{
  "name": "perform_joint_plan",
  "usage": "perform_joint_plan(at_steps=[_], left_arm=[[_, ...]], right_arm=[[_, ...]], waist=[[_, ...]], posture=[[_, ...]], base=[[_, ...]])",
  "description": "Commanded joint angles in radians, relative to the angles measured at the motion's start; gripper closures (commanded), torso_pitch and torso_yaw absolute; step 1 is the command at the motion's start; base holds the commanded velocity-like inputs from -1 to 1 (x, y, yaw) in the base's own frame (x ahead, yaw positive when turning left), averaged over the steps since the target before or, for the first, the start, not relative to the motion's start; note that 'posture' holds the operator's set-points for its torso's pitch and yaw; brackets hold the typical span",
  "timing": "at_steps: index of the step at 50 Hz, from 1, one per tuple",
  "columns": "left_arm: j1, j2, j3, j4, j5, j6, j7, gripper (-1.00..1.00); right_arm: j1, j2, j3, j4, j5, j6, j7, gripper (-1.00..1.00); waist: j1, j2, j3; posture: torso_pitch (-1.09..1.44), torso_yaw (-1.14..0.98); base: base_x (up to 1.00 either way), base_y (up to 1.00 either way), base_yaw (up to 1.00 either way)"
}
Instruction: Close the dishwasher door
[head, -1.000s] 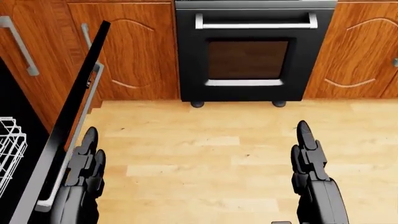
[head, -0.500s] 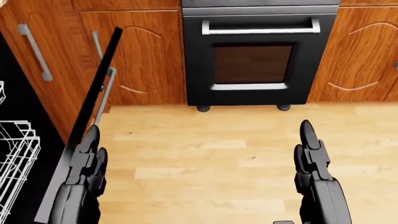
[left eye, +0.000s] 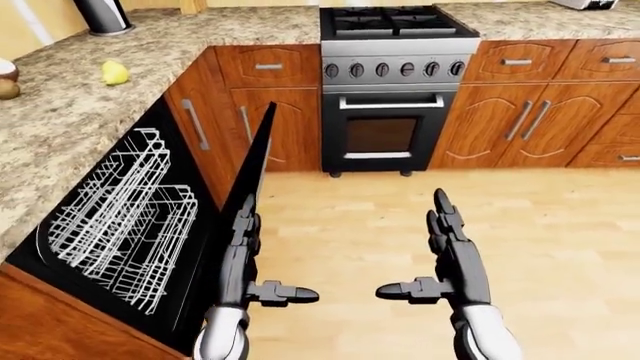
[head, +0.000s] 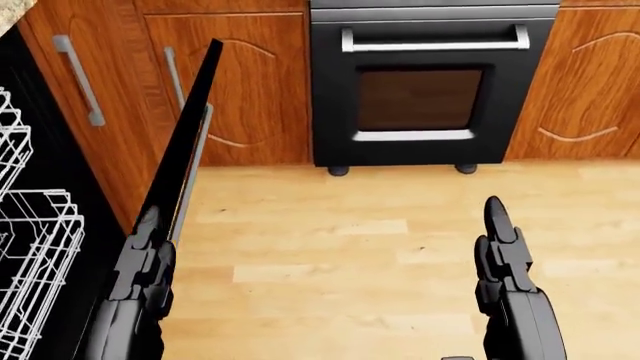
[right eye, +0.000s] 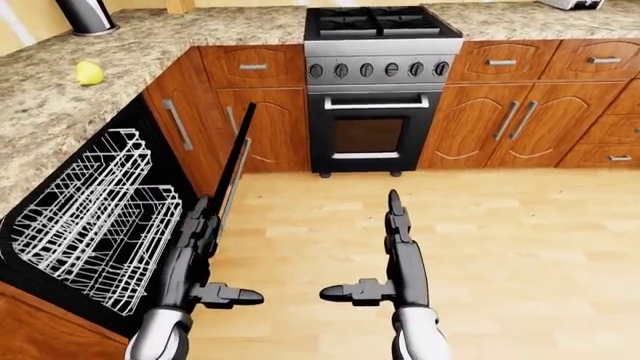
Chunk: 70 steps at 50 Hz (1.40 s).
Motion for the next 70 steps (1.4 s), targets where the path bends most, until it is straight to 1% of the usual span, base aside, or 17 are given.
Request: perform_joint_plan(at_steps=[1,5,6,7,9,17,20,22,25,29,34,35,38,44,52,61,70], left_arm=[[-0.016,0.004,0.012,-0.050,-0.003,-0.033,0.005,-1.00],[-0.015,0.004,0.011,-0.049,-0.002,-0.035,0.006,-1.00],[-0.015,0.003,0.009,-0.050,-0.001,-0.035,0.006,-1.00],[-0.015,0.003,0.009,-0.050,-0.001,-0.035,0.006,-1.00],[-0.015,0.004,0.008,-0.047,0.000,-0.037,0.007,-1.00],[-0.014,0.004,0.010,-0.054,0.001,-0.034,0.007,-1.00],[-0.012,0.004,0.008,-0.059,0.001,-0.031,0.007,-1.00],[-0.013,0.004,0.010,-0.059,0.000,-0.030,0.007,-1.00],[-0.011,0.004,0.009,-0.060,0.000,-0.031,0.007,-1.00],[-0.012,0.005,0.010,-0.063,-0.001,-0.028,0.007,-1.00],[-0.011,0.004,0.009,-0.065,0.000,-0.027,0.007,-1.00],[-0.011,0.004,0.009,-0.064,0.000,-0.027,0.007,-1.00],[-0.012,0.004,0.009,-0.067,0.000,-0.024,0.007,-1.00],[-0.012,0.004,0.007,-0.055,0.002,-0.033,0.009,-1.00],[-0.087,-0.009,-0.023,-0.160,0.011,0.113,0.027,-1.00],[-0.272,-0.071,-0.141,-0.214,0.037,0.326,0.078,-1.00],[-0.472,-0.167,-0.137,0.209,0.026,0.228,0.105,-1.00]], right_arm=[[-0.018,0.003,0.013,-0.055,0.000,-0.024,0.003,-1.00],[-0.020,0.002,0.015,-0.052,0.000,-0.026,0.004,-1.00],[-0.019,0.002,0.014,-0.054,0.001,-0.025,0.004,-1.00],[-0.018,0.001,0.014,-0.057,0.001,-0.023,0.005,-1.00],[-0.017,0.001,0.012,-0.061,0.002,-0.021,0.006,-1.00],[-0.004,0.002,0.009,-0.060,0.004,-0.034,0.007,-1.00],[-0.002,0.002,0.010,-0.068,0.003,-0.029,0.006,-1.00],[-0.003,0.003,0.011,-0.066,0.002,-0.031,0.006,-1.00],[0.000,0.003,0.010,-0.067,0.003,-0.032,0.007,-1.00],[0.001,0.002,0.010,-0.068,0.004,-0.032,0.007,-1.00],[0.001,0.002,0.008,-0.068,0.003,-0.036,0.008,-1.00],[0.002,0.002,0.005,-0.070,0.008,-0.035,0.010,-1.00],[0.002,0.003,0.004,-0.068,0.013,-0.039,0.012,-1.00],[0.005,0.004,0.000,-0.059,0.015,-0.048,0.011,-1.00],[0.004,0.005,-0.028,-0.071,0.023,-0.034,0.021,-1.00],[0.002,0.007,-0.038,-0.058,0.026,-0.037,0.027,-1.00],[0.028,0.011,-0.054,-0.072,0.035,-0.053,0.038,-1.00]], waist=[[0.003,0.000,-0.008],[0.001,0.069,-0.005],[0.003,0.107,-0.017],[0.000,0.113,-0.029],[0.009,0.089,-0.001],[0.011,0.012,-0.004],[0.010,-0.047,-0.012],[-0.002,-0.018,-0.008],[0.001,-0.025,-0.013],[0.004,0.010,-0.004],[0.007,0.125,-0.015],[0.015,0.067,0.010],[0.009,0.061,-0.013],[0.018,-0.014,-0.013],[0.019,0.011,-0.038],[0.019,0.013,-0.054],[0.020,0.003,-0.055]], posture=[[0.00,0.00],[0.00,0.00],[0.00,0.00],[0.00,0.00],[0.00,0.00],[0.00,0.00],[0.00,0.00],[0.00,0.00],[0.00,0.00],[0.00,0.00],[0.00,0.00],[0.00,0.00],[0.00,0.00],[0.00,0.00],[0.00,0.00],[0.00,0.00],[0.00,0.00]], base=[[0.00,0.20,0.00],[0.00,0.21,0.00],[0.00,0.20,0.00],[0.00,0.21,0.00],[0.00,0.21,0.00],[0.00,0.21,0.00],[0.00,0.20,0.00],[0.00,0.20,0.00],[0.00,0.21,0.00],[0.00,0.20,0.00],[0.00,0.20,0.00],[0.00,0.00,0.00],[0.00,0.00,0.00],[0.00,0.00,0.00],[0.00,0.00,0.00],[0.00,0.00,0.00],[0.00,0.00,0.00]])
